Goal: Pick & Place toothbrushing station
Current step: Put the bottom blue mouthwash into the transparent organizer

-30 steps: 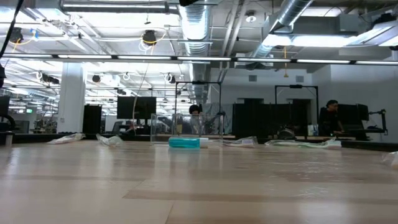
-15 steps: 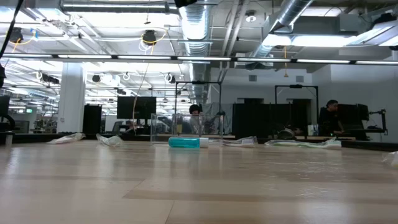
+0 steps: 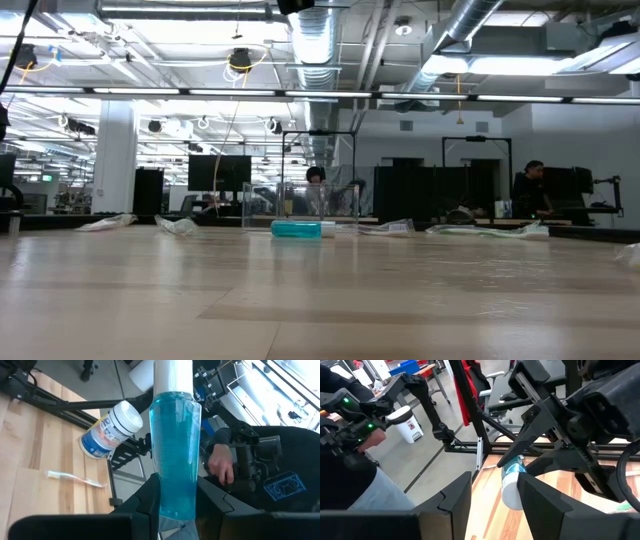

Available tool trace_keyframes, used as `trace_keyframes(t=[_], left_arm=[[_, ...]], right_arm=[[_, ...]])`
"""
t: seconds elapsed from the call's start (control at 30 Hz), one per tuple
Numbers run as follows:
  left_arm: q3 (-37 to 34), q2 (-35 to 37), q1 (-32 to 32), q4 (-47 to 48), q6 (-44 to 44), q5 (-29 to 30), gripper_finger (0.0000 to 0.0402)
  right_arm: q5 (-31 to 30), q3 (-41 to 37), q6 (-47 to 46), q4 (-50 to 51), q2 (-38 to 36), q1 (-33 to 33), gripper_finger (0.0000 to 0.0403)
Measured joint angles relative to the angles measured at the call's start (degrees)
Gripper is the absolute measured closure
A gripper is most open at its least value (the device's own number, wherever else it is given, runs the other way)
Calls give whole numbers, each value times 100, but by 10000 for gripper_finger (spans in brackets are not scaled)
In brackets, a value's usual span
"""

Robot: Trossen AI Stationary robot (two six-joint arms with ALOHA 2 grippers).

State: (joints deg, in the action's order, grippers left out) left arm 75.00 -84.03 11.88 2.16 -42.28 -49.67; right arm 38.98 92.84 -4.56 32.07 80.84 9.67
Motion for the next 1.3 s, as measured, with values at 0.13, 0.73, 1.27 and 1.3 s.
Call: trace_keyframes(t=[0.13, 0.73, 1.27, 1.3], left_arm=[[0, 0, 0, -14, -33, 19, 327], [11, -2, 0, -198, -181, 71, 329], [11, -4, 16, -260, -221, 30, 330], [11, -4, 16, -265, -219, 30, 330]], right_arm=[[10, -1, -5, -21, 0, 106, 250], [-22, -19, 2, 32, 59, 376, 206], [212, -15, 0, -78, 203, 273, 226], [211, -15, -1, -94, 205, 274, 229]])
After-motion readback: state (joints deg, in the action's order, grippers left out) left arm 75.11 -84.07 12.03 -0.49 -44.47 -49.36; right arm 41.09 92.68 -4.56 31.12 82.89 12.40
